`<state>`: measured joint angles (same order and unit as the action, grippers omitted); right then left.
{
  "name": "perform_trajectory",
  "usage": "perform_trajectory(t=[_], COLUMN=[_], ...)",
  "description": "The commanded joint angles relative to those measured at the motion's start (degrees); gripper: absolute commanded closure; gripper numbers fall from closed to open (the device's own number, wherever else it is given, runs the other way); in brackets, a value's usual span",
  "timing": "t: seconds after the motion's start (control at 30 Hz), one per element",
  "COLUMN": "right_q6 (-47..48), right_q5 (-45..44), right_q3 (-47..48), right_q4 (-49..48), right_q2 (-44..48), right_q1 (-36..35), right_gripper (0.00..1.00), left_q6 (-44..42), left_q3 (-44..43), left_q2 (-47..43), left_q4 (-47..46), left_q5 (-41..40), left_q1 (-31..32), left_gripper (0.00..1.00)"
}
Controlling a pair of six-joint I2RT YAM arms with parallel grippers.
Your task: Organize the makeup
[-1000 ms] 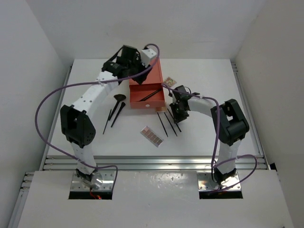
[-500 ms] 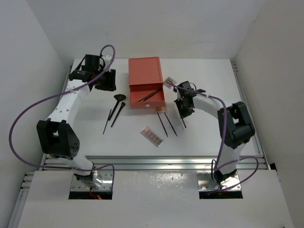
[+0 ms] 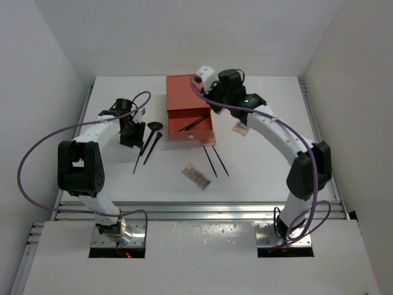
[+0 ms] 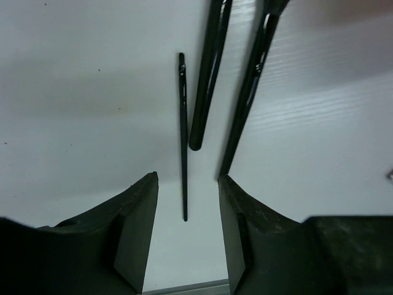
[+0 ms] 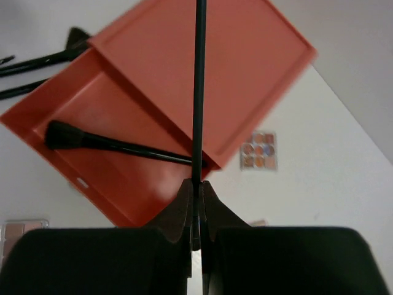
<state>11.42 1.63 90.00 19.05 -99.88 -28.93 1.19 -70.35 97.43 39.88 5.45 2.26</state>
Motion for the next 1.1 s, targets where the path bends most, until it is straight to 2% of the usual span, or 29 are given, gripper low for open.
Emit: perform_trajectory(t=[0.0, 0.17, 0.27, 0.3, 0.4, 0.43, 0.47, 0.57, 0.8, 1.07], right_q6=[10.3, 13.9, 15.2, 15.5, 16.0, 16.1, 16.4, 16.5, 13.5, 9.9], right_q5=[3.6, 1.5, -0.6, -0.9, -0.8, -0.7, -0.6, -0.7, -2.9, -4.4], right_q3=[3.6, 5.6, 6.2, 6.2, 6.5, 6.6, 6.6, 6.6, 4.3, -3.2], right_q4=[0.1, -0.2, 0.0, 0.0, 0.2, 0.5, 0.6, 0.9, -1.1, -4.4], right_q2=[-5.9, -11.5, -13.1, -13.3, -13.2, -13.0, -12.5, -11.8, -6.7, 0.4], right_q1=[-4.6, -7.1, -7.7, -7.9, -7.9, -8.0, -8.2, -8.3, -8.3, -8.2], right_gripper=[1.0, 1.0, 1.0, 0.97, 0.75, 0.62, 0.55, 0.43, 0.4, 0.39], left_q6=[-1.5, -1.5, -2.0, -2.0, -2.5, -2.5, -2.5, -3.1, -5.0, -6.8], left_q3=[0.8, 1.4, 1.9, 1.9, 1.9, 1.9, 1.9, 2.4, 4.3, 9.1], left_q2=[1.1, 2.6, 2.6, 2.6, 2.6, 3.1, 3.1, 3.6, 6.5, 8.6], left_q4=[-3.9, -3.9, -4.5, -4.5, -5.1, -5.1, -5.1, -5.1, -5.1, -6.3], left_q5=[-1.3, -1.8, -1.8, -2.4, -2.4, -2.4, -2.4, -2.4, -1.8, -3.7], left_q1=[-0.5, -0.5, -0.5, -0.5, -0.5, -0.5, -0.5, -0.5, -0.5, -0.5], left_gripper=[0.51, 0.56, 0.56, 0.56, 0.57, 0.59, 0.6, 0.62, 0.64, 0.65])
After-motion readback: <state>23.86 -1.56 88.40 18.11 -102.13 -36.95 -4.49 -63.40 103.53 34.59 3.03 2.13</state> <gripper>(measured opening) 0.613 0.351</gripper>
